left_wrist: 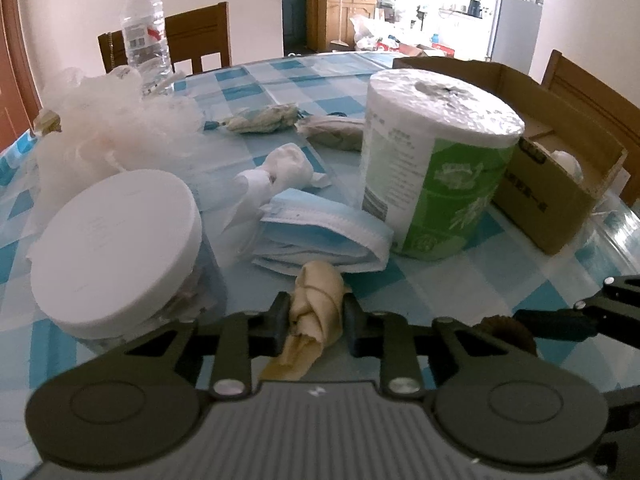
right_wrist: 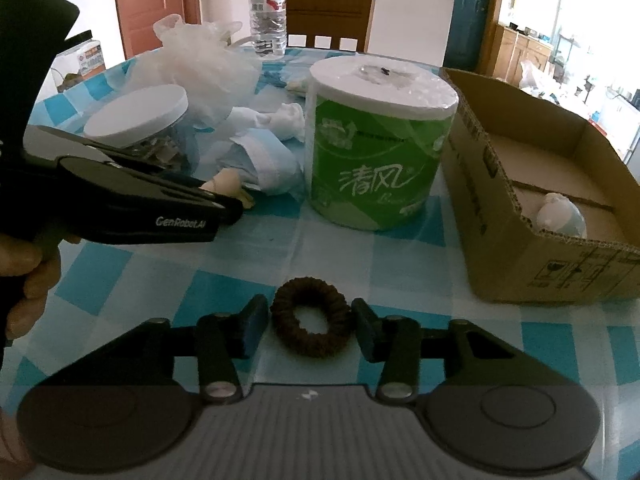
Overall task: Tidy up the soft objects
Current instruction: 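Grasp the tan knotted cloth with the left tool while the right tool holds the scrunchie, then carry both items over the box and open the left tool to drop the cloth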
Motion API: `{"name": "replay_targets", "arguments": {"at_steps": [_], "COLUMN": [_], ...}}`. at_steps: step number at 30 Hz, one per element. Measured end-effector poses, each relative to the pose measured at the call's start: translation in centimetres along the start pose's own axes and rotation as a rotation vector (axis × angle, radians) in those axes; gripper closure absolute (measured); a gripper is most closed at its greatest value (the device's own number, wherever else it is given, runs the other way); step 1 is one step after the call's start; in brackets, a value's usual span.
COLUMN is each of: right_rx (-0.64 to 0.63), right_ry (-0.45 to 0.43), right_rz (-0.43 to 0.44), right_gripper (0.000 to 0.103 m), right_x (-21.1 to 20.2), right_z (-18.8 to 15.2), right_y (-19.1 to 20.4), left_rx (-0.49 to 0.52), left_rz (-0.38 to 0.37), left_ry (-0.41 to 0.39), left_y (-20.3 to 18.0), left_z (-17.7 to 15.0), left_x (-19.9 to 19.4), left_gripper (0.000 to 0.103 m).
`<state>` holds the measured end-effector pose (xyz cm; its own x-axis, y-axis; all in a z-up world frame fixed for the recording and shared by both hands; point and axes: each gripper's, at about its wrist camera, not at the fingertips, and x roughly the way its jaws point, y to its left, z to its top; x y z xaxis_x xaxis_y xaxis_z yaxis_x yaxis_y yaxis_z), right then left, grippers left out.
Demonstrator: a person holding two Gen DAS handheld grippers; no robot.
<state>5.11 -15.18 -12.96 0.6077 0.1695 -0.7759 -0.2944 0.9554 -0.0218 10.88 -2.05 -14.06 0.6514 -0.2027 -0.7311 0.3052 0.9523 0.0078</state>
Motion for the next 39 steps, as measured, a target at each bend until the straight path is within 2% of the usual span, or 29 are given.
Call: {"name": "replay_targets", "arguments": {"at_steps": [3, 11, 21, 27, 39], "right_rx": [-0.002, 0.017, 0.079, 0.070, 0.104], "right_ry": [0.006, 0.023, 0.068, 0.080, 0.030], "right_rz": [-0.004, 0.004, -0.031, -0.065, -0.122], "right_gripper": [0.061, 0.063, 0.063, 0.063, 0.063], "right_x": [-0.1, -0.8, -3.6, -5.7, -9.2], "right_z": [0.1, 0.7, 0.9, 0.2, 0.1], "right_y": [0.1, 0.0, -1.6, -4.3, -13.0], "left_rx": [0.008, 0.069, 0.246, 0.339, 0.375], "left_rz": [-0.002, -0.059, -0.244, -0.339, -0.489], "left_ry": [0.005, 0.050, 0.139, 0.159, 0.119], "left_y": [0.1, 0.7, 0.3, -2.2, -11.8], "left_z": [0.0, -0.3, 0.2, 1.5, 6.7], "left_x": [-0.1, -1.2, -4.5, -6.2, -6.7], "left_gripper": [0.077, 0.078, 0.079, 0.079, 0.079]}}
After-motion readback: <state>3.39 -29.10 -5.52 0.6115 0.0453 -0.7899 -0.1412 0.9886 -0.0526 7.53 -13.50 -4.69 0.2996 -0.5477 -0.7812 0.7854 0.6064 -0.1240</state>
